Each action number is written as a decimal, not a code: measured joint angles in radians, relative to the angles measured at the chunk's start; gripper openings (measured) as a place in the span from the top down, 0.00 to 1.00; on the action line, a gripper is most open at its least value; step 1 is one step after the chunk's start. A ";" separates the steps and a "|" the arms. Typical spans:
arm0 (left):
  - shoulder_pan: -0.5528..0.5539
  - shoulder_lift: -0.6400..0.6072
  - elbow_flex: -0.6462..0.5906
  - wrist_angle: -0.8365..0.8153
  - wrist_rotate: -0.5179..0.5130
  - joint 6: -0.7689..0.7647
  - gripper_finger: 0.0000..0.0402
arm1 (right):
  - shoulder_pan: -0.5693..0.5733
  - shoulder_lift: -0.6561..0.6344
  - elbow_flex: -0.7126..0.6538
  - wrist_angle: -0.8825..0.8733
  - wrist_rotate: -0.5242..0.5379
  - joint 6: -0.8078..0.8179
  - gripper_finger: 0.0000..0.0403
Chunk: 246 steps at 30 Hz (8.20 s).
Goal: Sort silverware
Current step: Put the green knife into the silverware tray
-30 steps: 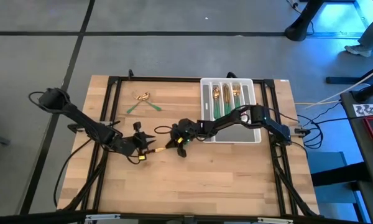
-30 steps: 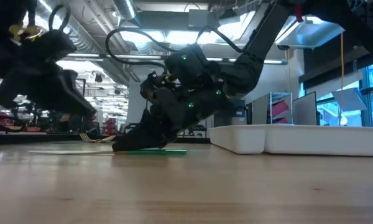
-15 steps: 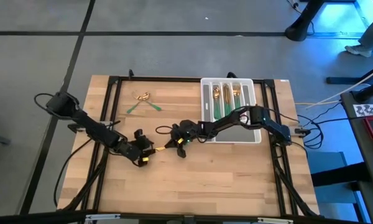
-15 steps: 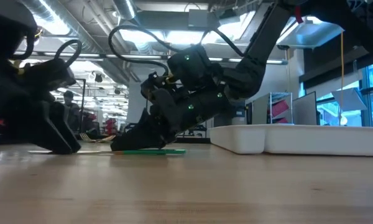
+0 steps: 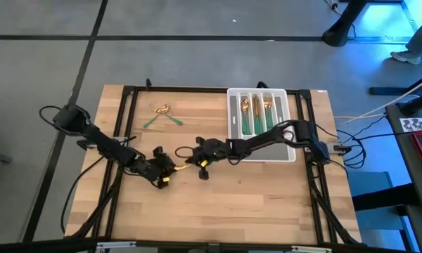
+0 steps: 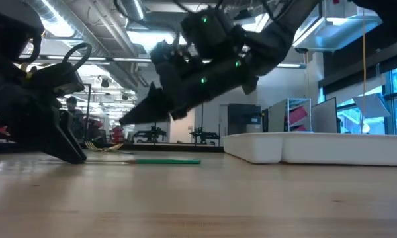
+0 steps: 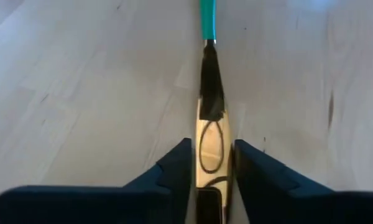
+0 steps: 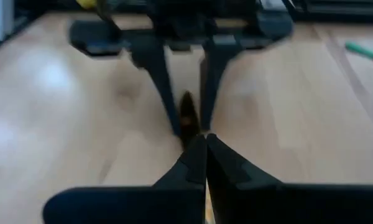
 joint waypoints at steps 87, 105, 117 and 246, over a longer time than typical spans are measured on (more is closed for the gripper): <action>0.049 0.007 -0.013 0.061 0.033 0.152 0.91 | 0.062 -0.095 0.000 -0.287 0.272 -0.007 0.99; 0.049 0.010 0.042 0.030 0.005 0.261 1.00 | 0.062 -0.003 0.006 -0.374 0.176 -0.024 0.53; 0.045 -0.106 0.114 0.037 -0.002 0.374 0.99 | 0.039 0.031 0.005 -0.439 0.050 0.079 0.96; 0.132 0.291 0.170 0.348 0.325 0.350 0.99 | 0.358 -0.244 -0.207 -0.055 0.634 0.117 0.96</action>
